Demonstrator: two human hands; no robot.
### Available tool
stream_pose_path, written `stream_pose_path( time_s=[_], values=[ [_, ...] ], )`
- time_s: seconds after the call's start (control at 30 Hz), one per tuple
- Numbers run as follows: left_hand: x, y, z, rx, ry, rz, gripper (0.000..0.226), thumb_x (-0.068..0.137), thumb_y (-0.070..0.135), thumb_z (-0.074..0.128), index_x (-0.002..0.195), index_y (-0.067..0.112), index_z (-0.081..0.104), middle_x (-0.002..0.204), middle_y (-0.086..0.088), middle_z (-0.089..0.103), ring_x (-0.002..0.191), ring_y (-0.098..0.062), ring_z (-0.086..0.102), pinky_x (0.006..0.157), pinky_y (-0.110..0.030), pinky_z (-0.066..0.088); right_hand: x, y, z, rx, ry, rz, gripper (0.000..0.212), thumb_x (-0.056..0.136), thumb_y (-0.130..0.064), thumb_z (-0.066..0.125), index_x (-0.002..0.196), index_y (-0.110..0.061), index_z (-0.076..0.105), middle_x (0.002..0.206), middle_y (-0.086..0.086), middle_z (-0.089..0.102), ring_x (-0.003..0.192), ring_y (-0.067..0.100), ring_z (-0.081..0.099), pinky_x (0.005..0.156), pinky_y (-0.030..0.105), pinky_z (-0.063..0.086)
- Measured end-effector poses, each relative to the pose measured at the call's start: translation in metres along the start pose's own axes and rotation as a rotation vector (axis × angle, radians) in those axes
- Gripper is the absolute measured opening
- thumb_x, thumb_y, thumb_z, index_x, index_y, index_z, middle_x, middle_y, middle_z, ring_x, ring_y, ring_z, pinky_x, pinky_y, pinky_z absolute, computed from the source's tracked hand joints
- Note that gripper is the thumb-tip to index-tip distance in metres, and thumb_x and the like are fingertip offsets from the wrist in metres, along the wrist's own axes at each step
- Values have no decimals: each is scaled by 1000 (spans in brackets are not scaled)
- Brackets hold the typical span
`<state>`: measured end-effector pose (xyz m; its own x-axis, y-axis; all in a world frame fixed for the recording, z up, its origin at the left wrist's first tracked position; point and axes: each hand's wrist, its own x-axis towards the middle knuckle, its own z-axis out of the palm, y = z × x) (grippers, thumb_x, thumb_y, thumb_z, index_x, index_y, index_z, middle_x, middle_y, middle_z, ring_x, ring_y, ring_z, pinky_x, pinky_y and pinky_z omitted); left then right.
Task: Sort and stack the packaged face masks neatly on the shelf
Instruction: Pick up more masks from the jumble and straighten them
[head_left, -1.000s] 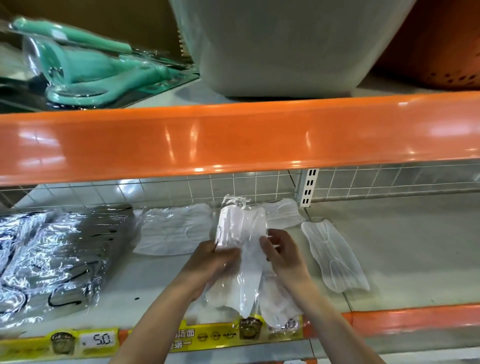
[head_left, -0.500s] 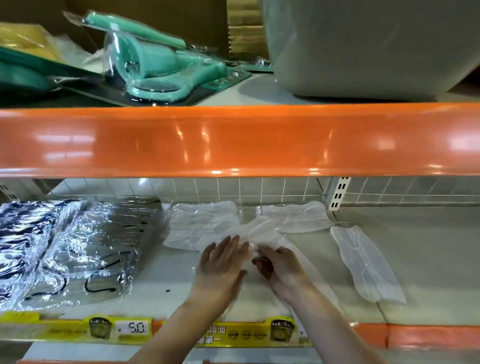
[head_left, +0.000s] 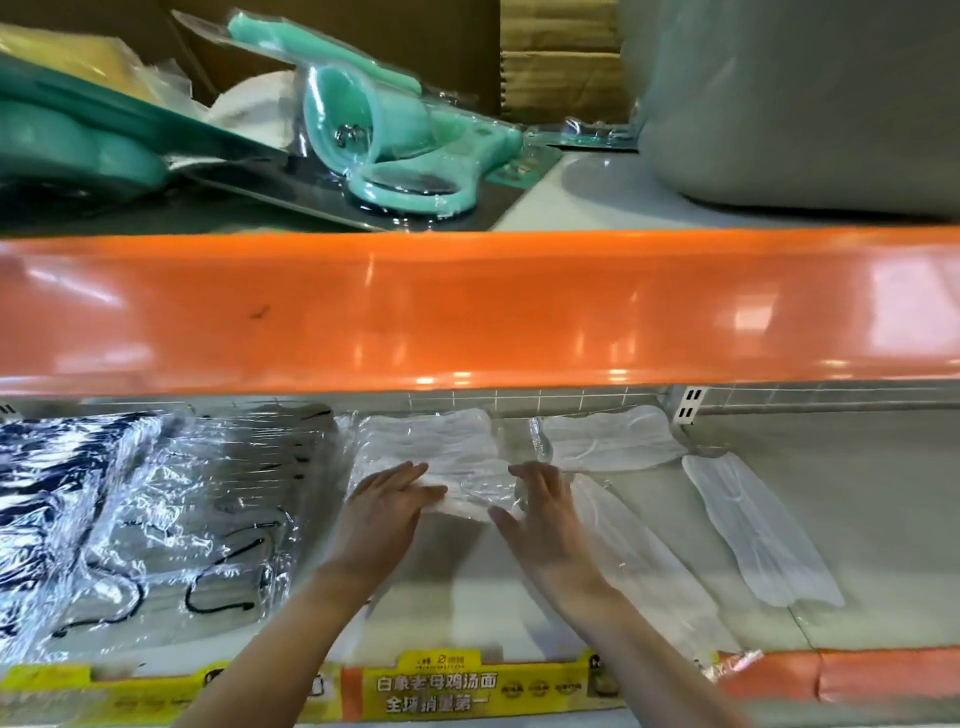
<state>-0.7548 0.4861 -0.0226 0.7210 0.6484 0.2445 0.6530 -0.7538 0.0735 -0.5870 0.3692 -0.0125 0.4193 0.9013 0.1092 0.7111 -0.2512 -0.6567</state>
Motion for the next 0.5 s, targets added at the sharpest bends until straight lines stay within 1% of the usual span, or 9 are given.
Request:
stream_pose_path(
  time_s=[0.07,0.1,0.17,0.23,0.27,0.37,0.43,0.47,0.5],
  values=[
    [-1,-8,6,-22,-12,-7,33,68,12,64,91,33,76,106,0,72,94,-20,70,75,-38,56,3,-3,10,-116,-87,-52,55,91,-33,59,140,-17,40,143,1,33,135,17,28,107,23,23],
    [-4,-9,11,-45,-21,-22,34,66,14,65,94,31,75,107,1,72,94,-19,70,75,-37,56,3,-3,14,-161,-119,-54,56,91,-34,57,141,-17,38,146,1,31,137,18,26,109,25,23],
    [-9,-16,18,-63,-58,-27,40,66,20,62,104,28,73,114,2,69,100,-18,68,80,-33,53,3,-7,24,-223,-145,-16,56,91,-36,53,142,-19,35,150,1,26,139,19,23,111,30,25],
    [-12,-21,22,-93,-76,-22,44,76,29,54,118,26,67,128,5,61,115,-17,61,92,-31,47,4,-11,31,-265,-135,20,54,92,-38,49,141,-21,35,151,1,25,139,21,22,110,33,28],
    [-12,-23,21,-77,-106,-16,46,81,38,47,121,26,65,132,7,57,119,-15,57,95,-28,44,4,-13,33,-296,-122,25,53,93,-40,47,141,-21,35,151,2,26,139,21,23,109,33,28],
    [-11,-26,16,-21,-232,-39,61,86,60,26,116,28,68,127,8,62,114,-11,61,91,-23,47,6,-16,37,-367,-69,14,50,94,-44,43,138,-21,38,146,1,33,135,21,29,109,32,24],
    [-11,-31,14,-1,-226,-66,90,85,71,-3,132,24,57,143,7,46,130,-11,46,108,-22,28,6,-18,40,-388,-39,-11,47,95,-45,42,135,-20,41,142,1,36,133,22,32,107,32,25],
    [-9,-36,19,-25,-185,-48,108,74,76,-21,143,24,43,152,8,30,140,-10,30,113,-22,15,6,-18,41,-397,-28,-22,45,95,-45,43,132,-19,43,141,1,38,131,22,34,106,33,26],
    [-8,-40,22,-64,-202,-70,119,62,78,-33,148,25,30,156,9,17,145,-9,15,114,-23,6,6,-19,42,-399,-21,-28,43,94,-43,44,130,-19,46,140,2,39,130,23,36,105,34,28]
  ],
)
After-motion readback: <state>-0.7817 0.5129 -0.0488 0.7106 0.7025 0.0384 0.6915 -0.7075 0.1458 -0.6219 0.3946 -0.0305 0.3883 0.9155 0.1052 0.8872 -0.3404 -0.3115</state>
